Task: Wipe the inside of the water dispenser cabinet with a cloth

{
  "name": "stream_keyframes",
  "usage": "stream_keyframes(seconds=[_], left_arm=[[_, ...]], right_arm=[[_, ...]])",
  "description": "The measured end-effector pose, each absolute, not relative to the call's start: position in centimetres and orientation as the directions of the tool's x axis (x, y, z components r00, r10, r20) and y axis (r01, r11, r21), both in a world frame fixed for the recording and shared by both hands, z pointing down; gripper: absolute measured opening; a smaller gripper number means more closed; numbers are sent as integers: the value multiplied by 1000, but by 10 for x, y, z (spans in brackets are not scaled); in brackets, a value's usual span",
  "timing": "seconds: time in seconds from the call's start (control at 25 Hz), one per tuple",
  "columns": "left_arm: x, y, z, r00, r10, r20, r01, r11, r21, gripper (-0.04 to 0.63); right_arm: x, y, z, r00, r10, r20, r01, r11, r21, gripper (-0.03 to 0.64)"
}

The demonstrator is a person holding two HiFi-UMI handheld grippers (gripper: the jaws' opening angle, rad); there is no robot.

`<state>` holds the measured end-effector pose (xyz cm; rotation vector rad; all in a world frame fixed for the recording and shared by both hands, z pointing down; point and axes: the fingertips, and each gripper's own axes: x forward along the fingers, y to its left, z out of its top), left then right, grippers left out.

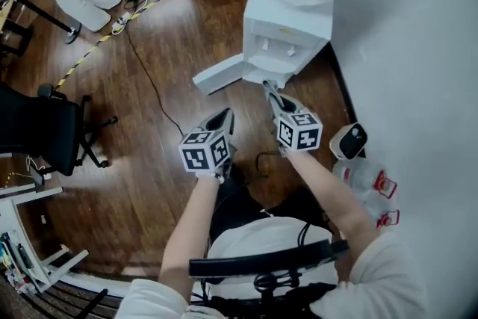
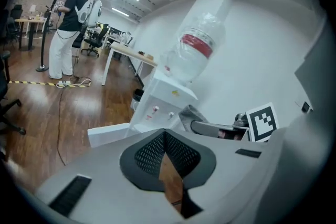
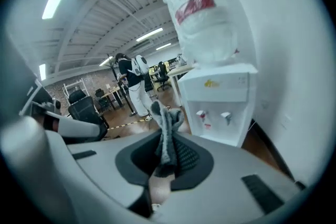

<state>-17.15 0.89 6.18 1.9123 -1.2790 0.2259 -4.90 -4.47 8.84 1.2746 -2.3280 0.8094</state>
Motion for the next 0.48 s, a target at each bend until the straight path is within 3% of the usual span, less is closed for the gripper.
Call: stream_keyframes(seconds=[0.48], left_arm=[[46,146,-78,448,-813,371,-831,-226,508,-12]], right_arm=[[216,105,-69,-486,-751,447,-866,484,-128,35]])
